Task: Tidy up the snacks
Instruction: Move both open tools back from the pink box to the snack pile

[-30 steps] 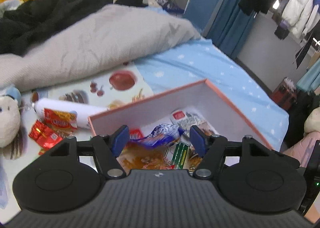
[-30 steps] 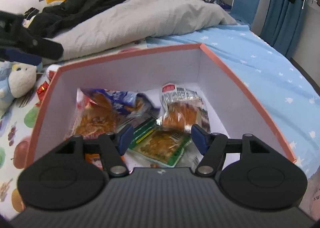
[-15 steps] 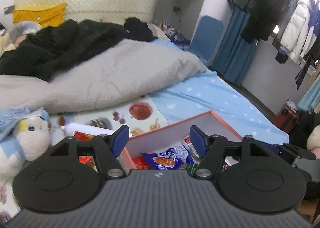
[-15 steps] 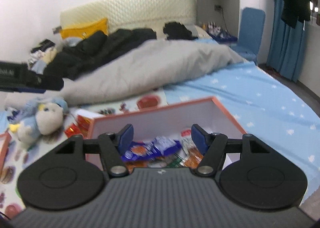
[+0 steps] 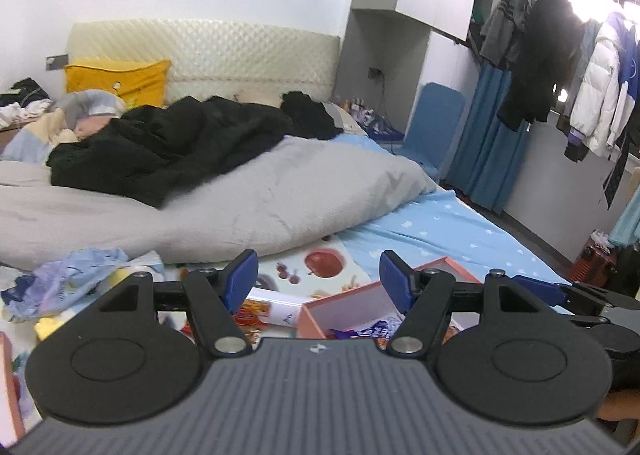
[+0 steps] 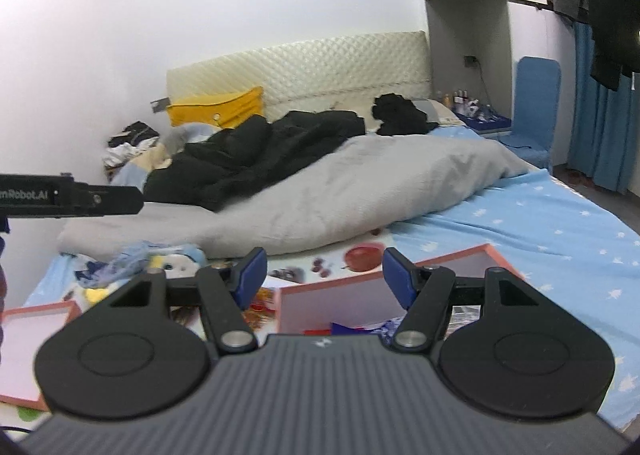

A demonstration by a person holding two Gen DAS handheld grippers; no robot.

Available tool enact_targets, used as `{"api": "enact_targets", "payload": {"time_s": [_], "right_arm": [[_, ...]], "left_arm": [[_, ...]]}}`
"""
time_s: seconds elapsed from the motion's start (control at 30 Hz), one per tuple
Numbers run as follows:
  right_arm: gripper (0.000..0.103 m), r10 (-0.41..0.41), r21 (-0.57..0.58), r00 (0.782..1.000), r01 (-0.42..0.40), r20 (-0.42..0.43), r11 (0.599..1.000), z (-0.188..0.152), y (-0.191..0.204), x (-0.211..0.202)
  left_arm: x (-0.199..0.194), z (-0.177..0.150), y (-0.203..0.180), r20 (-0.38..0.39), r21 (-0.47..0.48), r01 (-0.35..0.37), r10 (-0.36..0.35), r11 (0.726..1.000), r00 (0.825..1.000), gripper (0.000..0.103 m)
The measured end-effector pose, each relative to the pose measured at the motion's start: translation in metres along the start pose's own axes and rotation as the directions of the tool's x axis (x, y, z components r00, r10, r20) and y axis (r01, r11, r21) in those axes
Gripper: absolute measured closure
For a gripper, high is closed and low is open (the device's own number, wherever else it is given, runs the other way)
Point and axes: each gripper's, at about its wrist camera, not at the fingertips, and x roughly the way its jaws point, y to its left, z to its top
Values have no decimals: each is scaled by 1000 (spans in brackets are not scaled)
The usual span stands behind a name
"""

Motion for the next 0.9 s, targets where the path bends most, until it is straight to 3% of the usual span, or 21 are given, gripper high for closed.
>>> {"api": "enact_targets", "payload": {"time_s": [0.3, 0.5, 0.63, 0.9], "right_arm": [[37, 39, 10, 999, -39, 5, 999, -30, 38, -12], [37, 53, 13, 999, -52, -14, 999, -54, 54, -19], [37, 44, -9, 999, -45, -28, 999, -68, 64, -22], [37, 65, -21, 995, -67, -79, 998, -101, 80, -26]], "left_arm": [[-38, -30, 32, 20, -15, -55, 55, 998, 998, 23], [-56, -57, 38, 35, -1, -69, 69, 998, 997, 11], [-62, -77, 41, 17, 17, -91, 91, 996, 996, 3], [-70, -115, 60, -43, -32, -102, 101, 994, 994, 0]]}}
